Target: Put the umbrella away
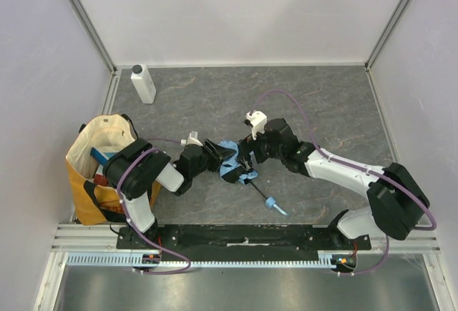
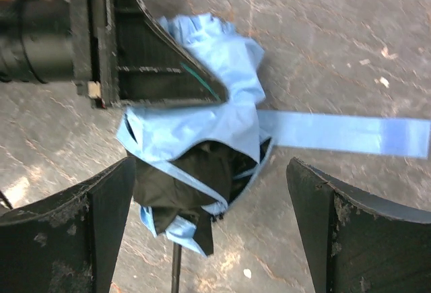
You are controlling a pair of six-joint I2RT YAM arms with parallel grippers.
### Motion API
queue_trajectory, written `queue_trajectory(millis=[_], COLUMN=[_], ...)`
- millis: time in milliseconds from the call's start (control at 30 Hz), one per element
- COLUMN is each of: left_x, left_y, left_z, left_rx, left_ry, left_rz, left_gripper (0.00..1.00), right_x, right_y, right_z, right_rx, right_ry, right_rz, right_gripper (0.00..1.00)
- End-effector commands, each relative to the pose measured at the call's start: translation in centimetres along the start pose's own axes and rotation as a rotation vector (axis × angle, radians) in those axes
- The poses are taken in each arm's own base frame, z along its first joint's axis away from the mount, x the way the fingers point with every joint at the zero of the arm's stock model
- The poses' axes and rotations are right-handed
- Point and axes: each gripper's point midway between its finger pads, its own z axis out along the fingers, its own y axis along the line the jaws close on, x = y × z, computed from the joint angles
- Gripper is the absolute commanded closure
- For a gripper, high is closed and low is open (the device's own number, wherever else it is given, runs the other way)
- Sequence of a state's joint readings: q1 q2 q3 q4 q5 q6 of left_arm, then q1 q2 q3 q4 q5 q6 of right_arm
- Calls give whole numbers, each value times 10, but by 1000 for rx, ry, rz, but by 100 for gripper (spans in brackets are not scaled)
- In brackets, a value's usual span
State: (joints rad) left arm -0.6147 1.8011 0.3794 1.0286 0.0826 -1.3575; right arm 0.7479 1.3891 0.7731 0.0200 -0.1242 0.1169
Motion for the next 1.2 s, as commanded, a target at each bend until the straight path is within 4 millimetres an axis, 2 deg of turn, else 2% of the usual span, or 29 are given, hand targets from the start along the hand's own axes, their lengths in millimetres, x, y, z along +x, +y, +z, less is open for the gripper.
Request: queue_trajectory(millis=[0,100,233,333,467,600,733,900,1000,1033,1100,1133,1167], left_x=[9,6,3,2,6,9,6,3,8,7,10,11,11], left_y=[18,18,24,28,37,42,46,49,47,48,47,47,47], left_z=[-5,-6,-5,-4,-1,-2,-3,-7,-6,-5,-5,-6,-7], left_rx=[-47,-63,-132,-170,-241,-280,-333,-406,-410,-415,-414,-414,-413], left_ry=[26,12,3,1,26,35,25,-19,-9,-10,-5,-4,-2], left_rz=[3,2,-7,-19,-47,-72,-70,-47,-46,-49,-53,-53,-55], left_gripper=[98,98,98,98,98,98,98,98,98,98,98,98,98], right_x=[-24,-18,-4,5,15,39,60,80,90,92,98,101,102], right_y=[24,23,29,33,52,39,39,49,46,42,35,31,27], right_z=[16,32,46,54,64,73,76,83,87,88,89,88,88], right_rx=[-164,-188,-181,-90,-47,53,91,122,157,185,223,243,262], right_ry=[-8,39,54,56,69,127,156,190,196,197,206,209,207], right_rz=[6,0,-51,-158,-304,-362,-418,-488,-492,-487,-479,-478,-475], right_gripper=[2,2,12,13,16,24,35,33,35,39,56,58,65])
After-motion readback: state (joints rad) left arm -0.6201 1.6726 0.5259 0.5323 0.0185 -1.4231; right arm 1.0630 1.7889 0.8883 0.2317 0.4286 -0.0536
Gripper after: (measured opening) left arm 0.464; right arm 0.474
